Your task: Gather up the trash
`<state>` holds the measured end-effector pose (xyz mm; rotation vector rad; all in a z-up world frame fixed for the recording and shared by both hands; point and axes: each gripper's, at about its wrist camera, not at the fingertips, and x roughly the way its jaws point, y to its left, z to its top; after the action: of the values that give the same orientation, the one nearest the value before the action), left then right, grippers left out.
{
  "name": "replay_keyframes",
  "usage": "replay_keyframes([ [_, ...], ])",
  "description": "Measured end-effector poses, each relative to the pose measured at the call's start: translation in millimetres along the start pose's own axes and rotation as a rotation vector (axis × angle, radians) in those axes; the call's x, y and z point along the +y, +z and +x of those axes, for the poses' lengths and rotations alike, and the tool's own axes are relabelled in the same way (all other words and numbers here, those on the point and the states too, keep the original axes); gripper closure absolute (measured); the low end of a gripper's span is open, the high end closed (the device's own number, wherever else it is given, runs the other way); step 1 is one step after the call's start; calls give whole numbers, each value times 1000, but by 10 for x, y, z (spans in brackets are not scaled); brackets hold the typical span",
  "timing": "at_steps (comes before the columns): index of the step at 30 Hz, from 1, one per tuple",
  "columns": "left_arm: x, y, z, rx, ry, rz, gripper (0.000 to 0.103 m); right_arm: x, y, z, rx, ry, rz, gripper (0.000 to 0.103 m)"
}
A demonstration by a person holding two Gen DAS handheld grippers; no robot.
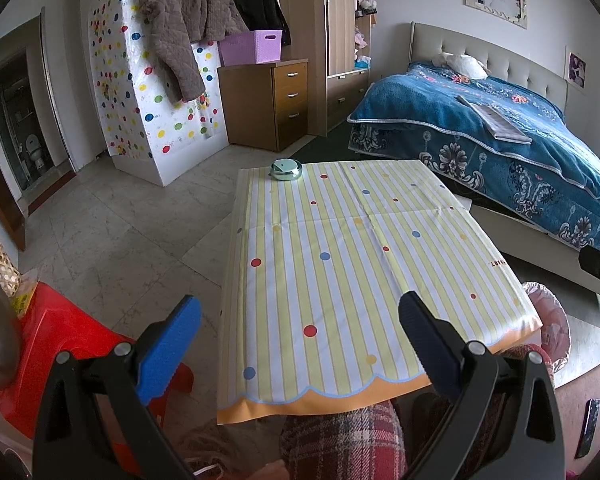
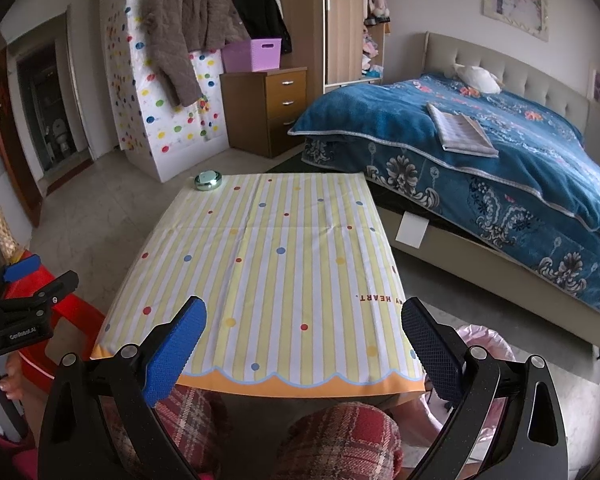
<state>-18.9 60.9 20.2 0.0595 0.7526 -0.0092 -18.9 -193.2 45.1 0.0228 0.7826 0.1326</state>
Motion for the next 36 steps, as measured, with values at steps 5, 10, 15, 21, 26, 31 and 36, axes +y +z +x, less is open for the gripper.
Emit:
replay_keyframes([
  [5,0,1,0,1,0,-1,7,-10,-3,-2,0,1,-1,6],
  [10,0,1,0,1,0,0,7,-16,3,1,2,2,-1,6],
  [15,-1,-1,0,1,0,0,7,-61,-19,-11,2,2,0,6],
  [21,-3,0,-1,1,0,0,7,-56,-18,-9,3,2,-2,6],
  [26,-3,1,-2,1,1,0,7,-47,-14,-7,2,3,-2,6],
  [31,-4,0,-3,1,0,1,7,-46,-14,-7,3,4,-2,6],
  [36,-3,-3,-4,0,1,1,7,-45,-13,-8,3,4,-3,6],
])
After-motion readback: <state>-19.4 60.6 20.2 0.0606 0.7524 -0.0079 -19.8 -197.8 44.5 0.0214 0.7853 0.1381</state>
